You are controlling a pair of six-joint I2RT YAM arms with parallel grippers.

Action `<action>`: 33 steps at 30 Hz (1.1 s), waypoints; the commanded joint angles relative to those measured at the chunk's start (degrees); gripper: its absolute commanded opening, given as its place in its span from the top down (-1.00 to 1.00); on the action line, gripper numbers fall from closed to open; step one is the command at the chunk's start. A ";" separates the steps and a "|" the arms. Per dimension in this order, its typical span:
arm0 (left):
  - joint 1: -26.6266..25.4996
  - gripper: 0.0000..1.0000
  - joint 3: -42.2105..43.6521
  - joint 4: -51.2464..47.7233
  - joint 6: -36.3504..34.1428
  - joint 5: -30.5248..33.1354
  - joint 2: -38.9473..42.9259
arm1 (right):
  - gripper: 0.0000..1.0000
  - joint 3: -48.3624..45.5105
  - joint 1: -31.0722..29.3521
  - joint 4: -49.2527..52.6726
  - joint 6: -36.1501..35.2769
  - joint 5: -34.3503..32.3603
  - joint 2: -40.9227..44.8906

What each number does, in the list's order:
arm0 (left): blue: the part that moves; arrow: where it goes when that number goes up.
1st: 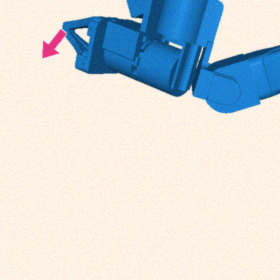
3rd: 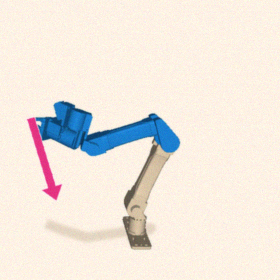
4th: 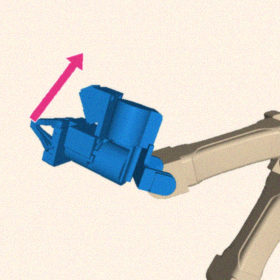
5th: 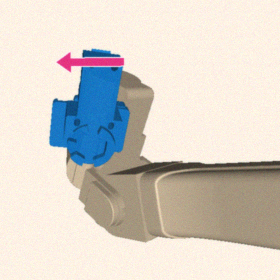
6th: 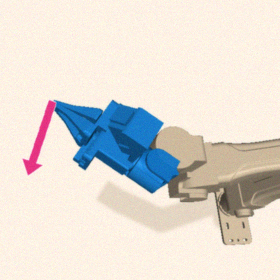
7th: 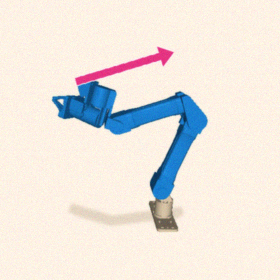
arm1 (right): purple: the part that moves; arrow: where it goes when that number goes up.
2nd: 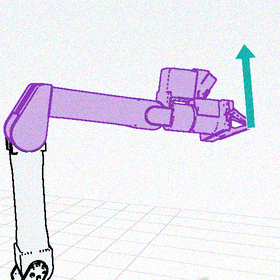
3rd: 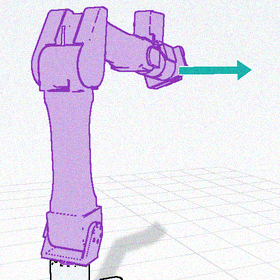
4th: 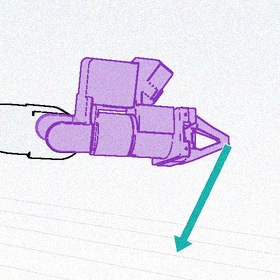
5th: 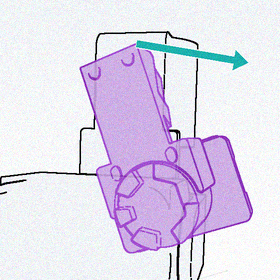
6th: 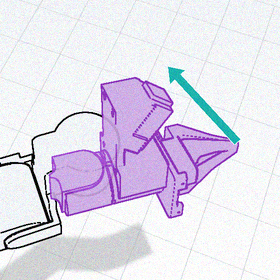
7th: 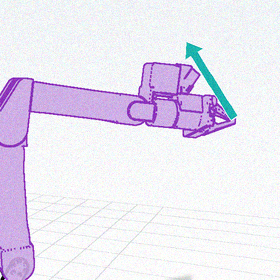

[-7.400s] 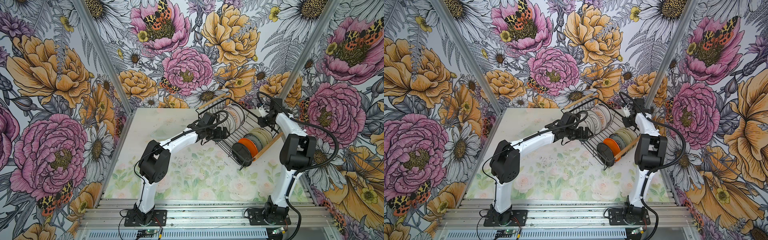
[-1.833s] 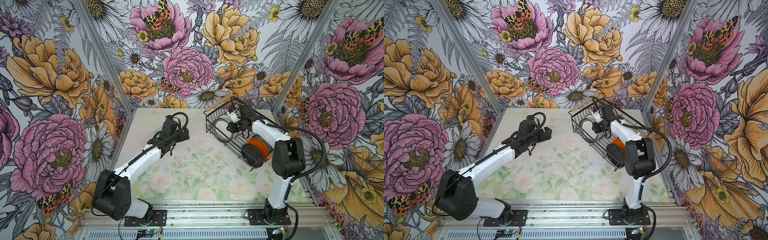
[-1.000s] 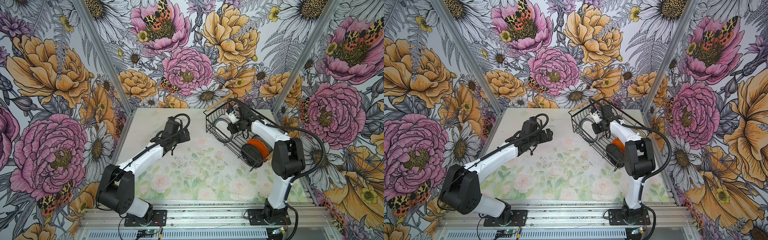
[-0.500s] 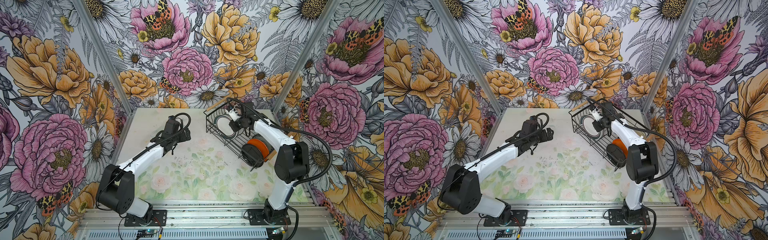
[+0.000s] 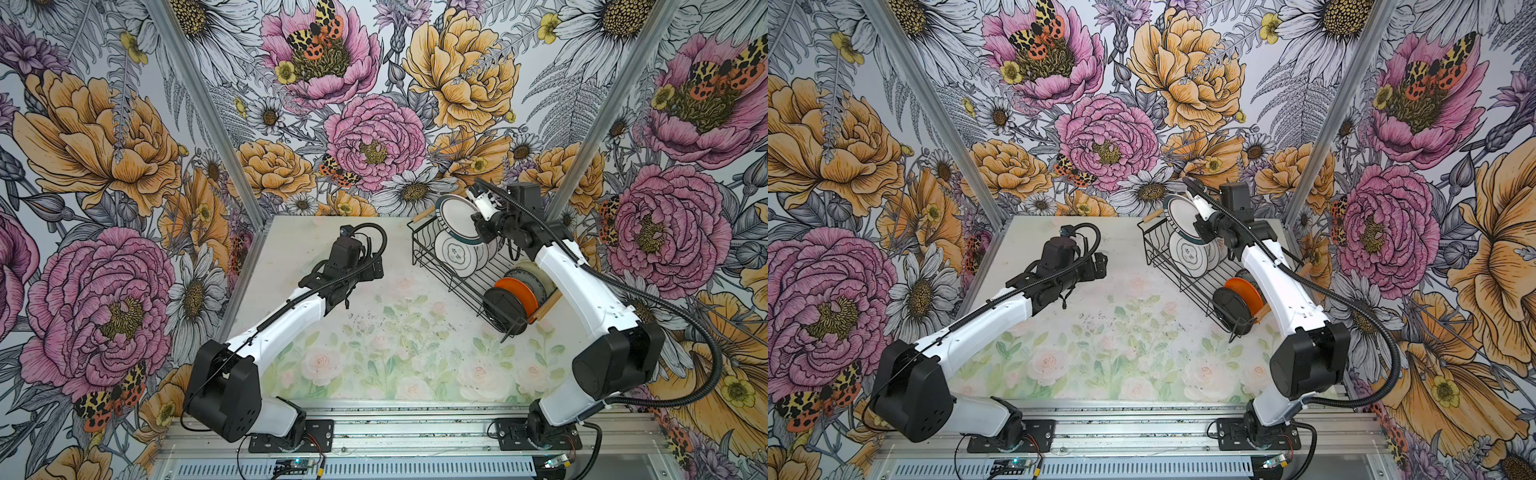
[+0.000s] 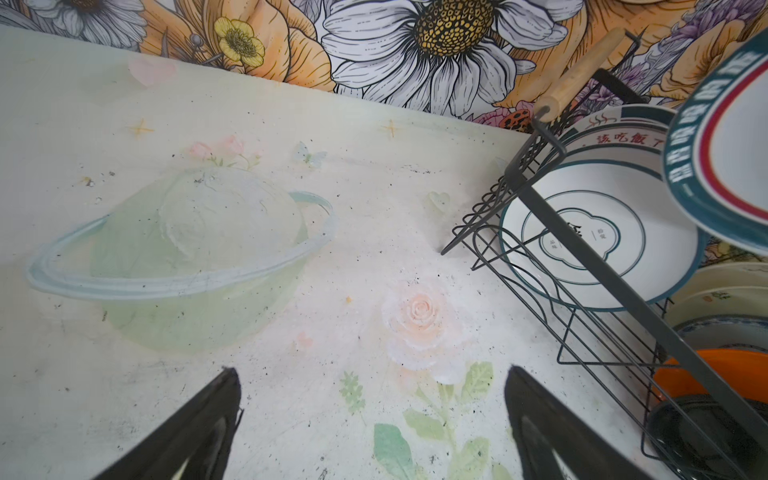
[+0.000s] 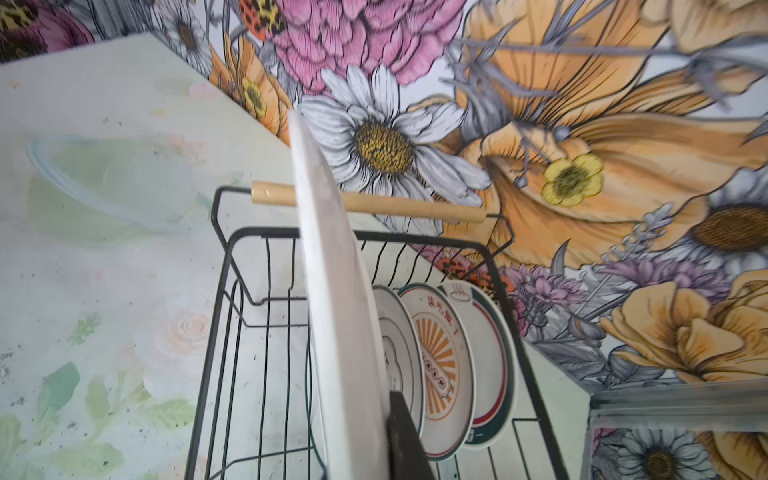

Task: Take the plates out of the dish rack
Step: 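Lift the white plate up out of the rack with the right gripper, then carry the plate toward the left gripper while the left gripper reaches to meet it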

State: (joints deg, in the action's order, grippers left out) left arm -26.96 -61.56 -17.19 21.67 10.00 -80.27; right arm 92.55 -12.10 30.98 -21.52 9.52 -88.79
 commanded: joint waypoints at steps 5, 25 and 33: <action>0.16 -0.98 3.46 0.95 -1.24 12.79 5.38 | 1.00 -14.59 -0.62 -28.66 8.21 -1.04 14.81; 6.38 -0.97 11.26 -5.56 6.70 4.63 16.86 | 1.00 -41.92 -12.92 -41.70 93.38 -13.63 25.11; 7.52 -0.98 11.62 -4.06 8.60 -6.22 17.32 | 1.00 -38.68 -17.35 -38.50 101.32 -7.57 17.09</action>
State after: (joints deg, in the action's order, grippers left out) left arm -19.42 -49.82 -21.82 28.67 9.04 -63.61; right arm 51.07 -27.55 -6.70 74.19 -1.10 -69.58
